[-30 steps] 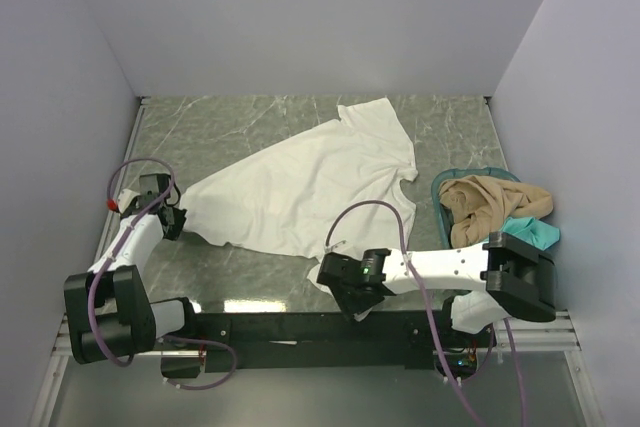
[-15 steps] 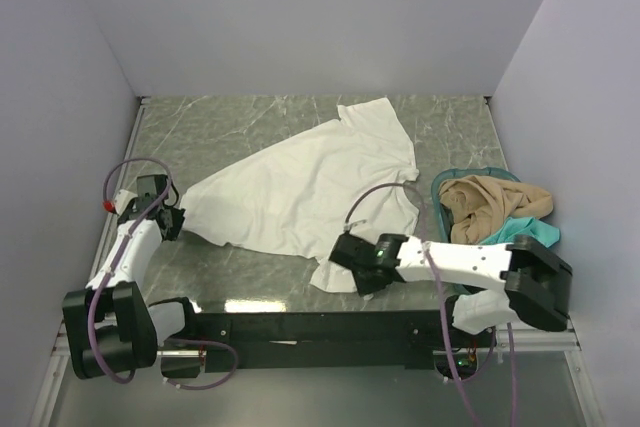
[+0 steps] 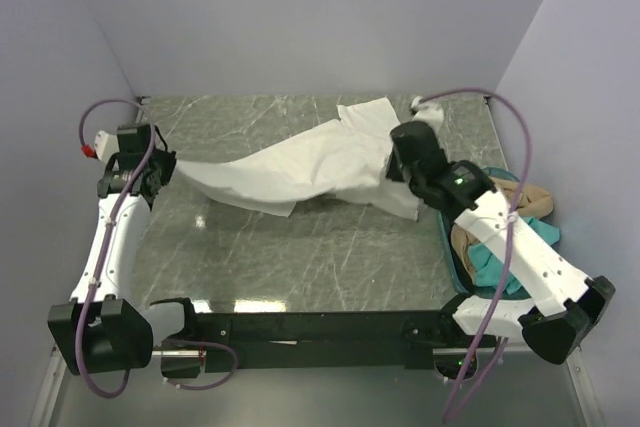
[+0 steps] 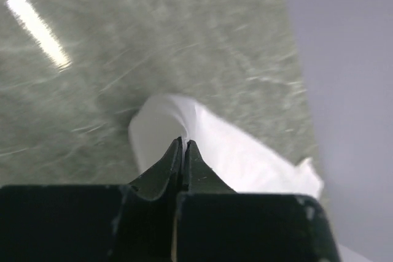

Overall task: Fold and stack the t-shirts
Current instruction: Flatten the tshirt out

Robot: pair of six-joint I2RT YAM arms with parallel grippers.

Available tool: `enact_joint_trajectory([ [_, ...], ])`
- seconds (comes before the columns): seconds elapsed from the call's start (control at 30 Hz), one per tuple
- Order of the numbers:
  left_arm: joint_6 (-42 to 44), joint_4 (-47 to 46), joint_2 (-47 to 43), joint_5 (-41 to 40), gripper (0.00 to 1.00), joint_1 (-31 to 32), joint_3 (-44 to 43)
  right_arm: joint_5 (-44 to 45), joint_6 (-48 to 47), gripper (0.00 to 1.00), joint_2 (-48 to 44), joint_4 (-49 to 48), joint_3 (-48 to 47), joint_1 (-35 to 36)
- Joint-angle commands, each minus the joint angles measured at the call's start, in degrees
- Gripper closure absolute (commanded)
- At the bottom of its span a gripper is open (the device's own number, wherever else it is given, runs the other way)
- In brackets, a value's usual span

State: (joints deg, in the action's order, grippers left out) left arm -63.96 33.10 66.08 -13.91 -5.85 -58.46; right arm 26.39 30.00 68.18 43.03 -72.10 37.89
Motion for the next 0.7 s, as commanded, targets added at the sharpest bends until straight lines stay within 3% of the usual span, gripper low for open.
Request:
enact_joint_trajectory([
  [0.0,-0.99,0.92,-3.06,-1.3,0.99,-0.04,-6.22,7.79,-7.48,1.0,-2.79,0.21,-11.18,-1.85],
  [0.27,0.42,0.21,-10.62,0.11,0.99,-0.04,-22.12,11.14,-17.59,1.0,-4.72,4.44,-31.69,-1.94],
  [0.5,4.45,1.7,-16.77,0.47,0.99,0.05,-34.34,2.18,-25.15,1.0,-8.67,7.77,-48.02,-1.94],
  [0.67,6.31,-0.22,-22.48,0.99,0.99,0.05,-40.33,-6.24,-27.97,1.0,-11.49,9.88,-53.58,-1.94],
])
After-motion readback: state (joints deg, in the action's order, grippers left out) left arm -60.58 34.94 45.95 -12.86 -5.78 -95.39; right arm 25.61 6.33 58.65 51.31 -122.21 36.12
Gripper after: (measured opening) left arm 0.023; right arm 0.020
